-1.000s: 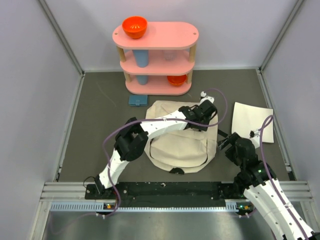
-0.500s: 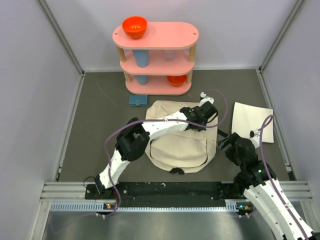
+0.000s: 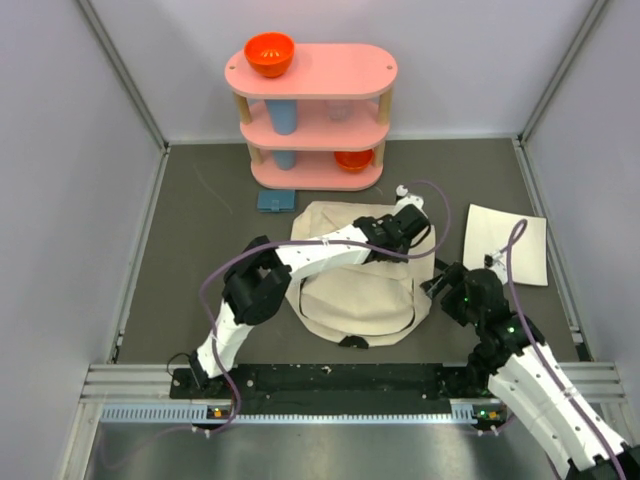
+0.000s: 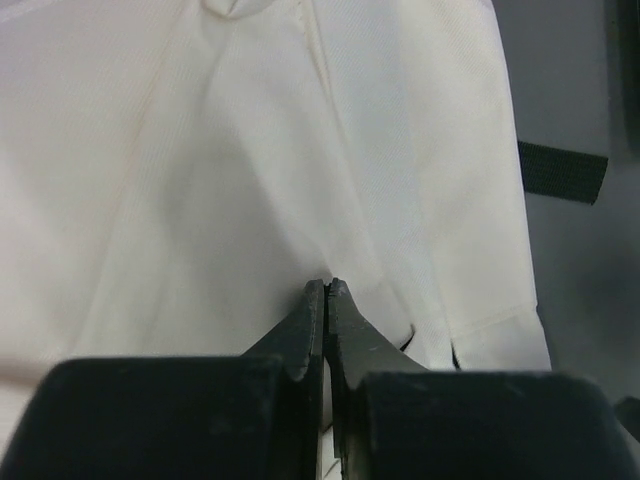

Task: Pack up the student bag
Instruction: Unzip the student bag at the center of the board.

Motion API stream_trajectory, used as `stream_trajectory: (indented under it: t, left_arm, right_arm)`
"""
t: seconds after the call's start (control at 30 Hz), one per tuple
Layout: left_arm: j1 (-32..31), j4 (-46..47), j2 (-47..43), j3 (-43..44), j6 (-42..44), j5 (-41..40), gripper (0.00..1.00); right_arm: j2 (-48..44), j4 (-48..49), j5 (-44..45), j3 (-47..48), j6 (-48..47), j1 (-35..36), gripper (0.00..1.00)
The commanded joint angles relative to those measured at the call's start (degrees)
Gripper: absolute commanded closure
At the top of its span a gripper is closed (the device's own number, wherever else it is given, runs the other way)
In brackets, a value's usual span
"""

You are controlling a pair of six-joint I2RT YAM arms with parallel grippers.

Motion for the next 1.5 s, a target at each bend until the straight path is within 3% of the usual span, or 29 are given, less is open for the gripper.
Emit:
stream_trajectory:
  t: [0.0, 0.13, 0.3, 0.43, 0.5, 0.6, 0.8, 0.9, 1.27, 1.37, 1.47]
  left_arm:
    - [0.4, -0.4, -8.5, -4.9, 1.0, -3.3, 1.00]
    - [0.4, 0.7, -11.2, -7.9, 0.9, -3.4, 1.00]
    - [0.4, 1.0, -13.0, -9.4, 1.1, -3.6, 1.00]
    - [0.5, 1.5, -14.2, -11.0, 0.8, -3.8, 1.00]
    - [0.7, 1.5, -14.4, -11.2, 0.8, -3.9, 1.00]
    - [1.0, 1.5, -15.2, -11.6, 0.8, -4.0, 1.00]
    - [1.2, 2.0, -16.1, -11.5, 0.9, -3.8, 1.00]
    - [1.3, 2.3, -16.4, -11.5, 1.0, -3.6, 1.00]
    - [1.4, 2.7, -16.8, -11.5, 1.1, -3.0, 1.00]
    - [1.4, 2.8, -16.9, -11.6, 1.0, -3.1, 1.00]
    - [1.6, 2.9, -17.1, -11.9, 0.9, -3.2, 1.00]
  right_arm:
    - [8.4, 12.2, -11.4, 2.7, -1.4, -0.8, 0.25]
    - [13.6, 20.7, -17.2, 3.0, -3.0, -2.5, 0.37]
    - [15.4, 28.6, -23.7, 2.6, -4.0, -5.4, 0.43]
    - [14.6, 26.2, -22.7, 5.2, -5.3, -6.2, 0.44]
    - [13.5, 20.1, -17.8, 7.2, -7.7, -6.2, 0.41]
    - [10.4, 18.5, -13.1, 8.4, -8.9, -6.3, 0.40]
    - [13.4, 19.3, -14.2, 9.7, -10.4, -6.2, 0.43]
    - [19.6, 26.3, -22.1, 7.6, -8.9, -6.2, 0.44]
    - [34.6, 45.2, -28.1, 5.2, -4.8, -6.3, 0.46]
    - [36.1, 48.8, -30.6, 3.9, -3.3, -6.4, 0.53]
    - [37.1, 48.9, -31.3, 3.7, -3.0, -6.4, 0.75]
